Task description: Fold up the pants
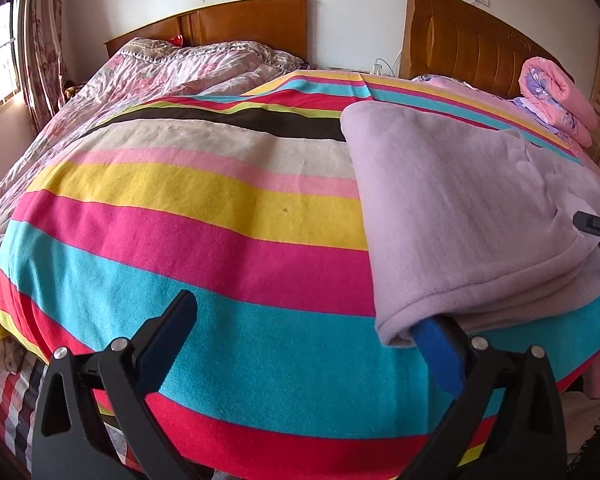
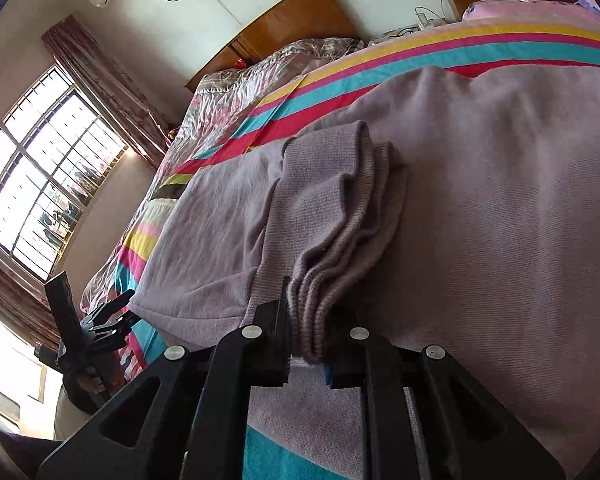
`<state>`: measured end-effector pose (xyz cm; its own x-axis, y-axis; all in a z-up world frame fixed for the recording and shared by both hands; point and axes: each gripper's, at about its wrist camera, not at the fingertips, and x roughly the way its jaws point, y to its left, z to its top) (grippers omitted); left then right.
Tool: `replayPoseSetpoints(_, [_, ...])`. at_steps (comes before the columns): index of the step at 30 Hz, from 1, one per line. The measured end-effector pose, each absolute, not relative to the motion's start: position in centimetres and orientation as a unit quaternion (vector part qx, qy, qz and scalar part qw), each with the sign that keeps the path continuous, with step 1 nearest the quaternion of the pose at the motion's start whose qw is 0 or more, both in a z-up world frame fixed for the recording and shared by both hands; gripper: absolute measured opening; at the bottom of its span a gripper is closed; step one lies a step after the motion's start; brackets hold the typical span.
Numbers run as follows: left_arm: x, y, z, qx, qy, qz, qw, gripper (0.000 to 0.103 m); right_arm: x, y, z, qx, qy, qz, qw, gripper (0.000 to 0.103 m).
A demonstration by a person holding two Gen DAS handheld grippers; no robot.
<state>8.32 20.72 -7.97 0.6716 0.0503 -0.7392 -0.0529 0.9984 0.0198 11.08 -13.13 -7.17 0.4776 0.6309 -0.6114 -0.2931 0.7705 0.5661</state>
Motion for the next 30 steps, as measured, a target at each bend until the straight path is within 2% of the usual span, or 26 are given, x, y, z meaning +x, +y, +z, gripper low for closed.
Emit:
replayPoseSetpoints(4, [8.3,20.4,-7.8,0.014,0.405,0.034,0.914,0.102,10.2,-13.0,-5.3,0.189,0.412,0.286,0.844,0.014])
replayPoseSetpoints(8, [8.3,20.3,-7.9,0.021,0.404,0.033,0.914,0.102,10.5,-13.1,-7.5,0.192,0.441,0.276,0.832,0.014])
replayPoseSetpoints(11, [8.4,20.3,-7.9,0.026,0.403,0.032,0.914,0.102,10.1,-13.4,-7.6,0.202,0.433,0.278,0.833,0.014])
replayPoseSetpoints(17, [7.8,19.3,-7.1,0.073,0.411,0.014,0.909,0.101,9.4,-12.3,-6.9,0.128,0.424,0.265,0.856,0.017])
replayPoseSetpoints(18, [7.5,19.0,-6.7,0.092,0.417,-0.004,0.904,0.101,9.3,-12.3,-6.5,0.106,0.423,0.261,0.861,0.03])
replayPoseSetpoints(19, [7.0,18.7,-6.1,0.11,0.419,-0.022,0.901,0.101,9.0,-12.5,-6.0,0.085,0.419,0.251,0.868,0.048])
replayPoseSetpoints(20, [6.4,18.6,-5.1,0.118,0.412,-0.038,0.903,0.101,8.7,-13.0,-5.5,0.074,0.409,0.242,0.877,0.058])
replayPoseSetpoints(21, [5.9,18.7,-3.9,0.113,0.401,-0.055,0.907,0.101,8.3,-13.7,-4.8,0.068,0.396,0.235,0.885,0.072])
replayPoseSetpoints(26, [8.0,18.3,3.4,0.023,0.315,-0.108,0.943,0.101,8.5,-12.5,-1.6,-0.032,0.348,0.229,0.909,0.073])
replayPoseSetpoints(30, [15.3,13.6,4.3,0.01,0.324,-0.12,0.939,0.101,10.6,-7.3,-1.6,-0.137,0.348,0.294,0.88,0.073])
